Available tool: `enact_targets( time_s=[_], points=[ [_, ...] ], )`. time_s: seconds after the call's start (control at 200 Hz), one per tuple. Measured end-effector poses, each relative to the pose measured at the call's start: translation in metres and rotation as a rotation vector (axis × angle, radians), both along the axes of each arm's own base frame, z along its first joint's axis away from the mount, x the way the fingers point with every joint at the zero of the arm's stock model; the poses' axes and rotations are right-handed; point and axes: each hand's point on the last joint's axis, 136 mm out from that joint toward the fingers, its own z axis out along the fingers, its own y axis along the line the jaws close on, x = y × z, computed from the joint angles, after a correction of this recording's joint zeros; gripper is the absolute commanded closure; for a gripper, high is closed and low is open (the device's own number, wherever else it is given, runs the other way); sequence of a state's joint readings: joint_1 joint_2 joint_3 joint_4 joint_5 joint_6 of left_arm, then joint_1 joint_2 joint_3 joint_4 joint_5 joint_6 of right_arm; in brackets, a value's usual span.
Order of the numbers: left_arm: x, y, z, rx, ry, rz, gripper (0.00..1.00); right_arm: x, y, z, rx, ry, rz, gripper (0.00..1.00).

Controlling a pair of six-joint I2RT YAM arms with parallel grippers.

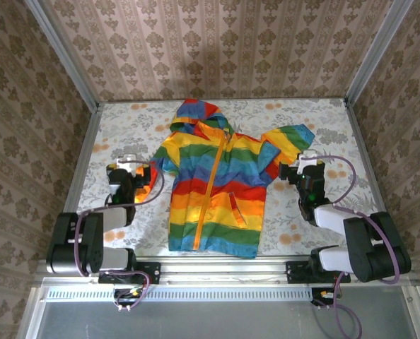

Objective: Zip up the jacket

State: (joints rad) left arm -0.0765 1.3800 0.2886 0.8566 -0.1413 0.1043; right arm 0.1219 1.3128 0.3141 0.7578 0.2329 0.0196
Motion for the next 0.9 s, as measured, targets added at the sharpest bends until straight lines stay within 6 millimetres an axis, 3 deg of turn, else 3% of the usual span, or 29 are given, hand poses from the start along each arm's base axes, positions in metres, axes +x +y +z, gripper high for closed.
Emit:
enact_targets(
  time_s=[0.105, 0.255, 0.41, 0.535, 0.9],
  points=[
    [0.009, -0.004, -0.011, -0.004, 0.007, -0.016, 0.0, 0.008, 0.003, -0.001, -0.015, -0.007, 0.021, 0.0],
    [0.01, -0.005, -0.031, -0.005, 0.051, -0.025, 0.0, 0.011, 0.005, -0.024, -0.025, 0.052, 0.043, 0.0],
    [0.02, -0.007, -0.02, -0.01, 0.02, -0.034, 0.0, 0.019, -0.004, -0.022, -0.009, 0.044, 0.03, 0.0],
    [0.026, -0.003, -0.012, -0.017, -0.001, -0.022, 0.0, 0.022, -0.008, -0.032, 0.007, 0.063, 0.024, 0.0],
    [0.025, 0.007, -0.018, -0.036, 0.031, 0.01, 0.0, 0.028, -0.013, -0.027, 0.04, 0.05, 0.017, 0.0]
  ],
)
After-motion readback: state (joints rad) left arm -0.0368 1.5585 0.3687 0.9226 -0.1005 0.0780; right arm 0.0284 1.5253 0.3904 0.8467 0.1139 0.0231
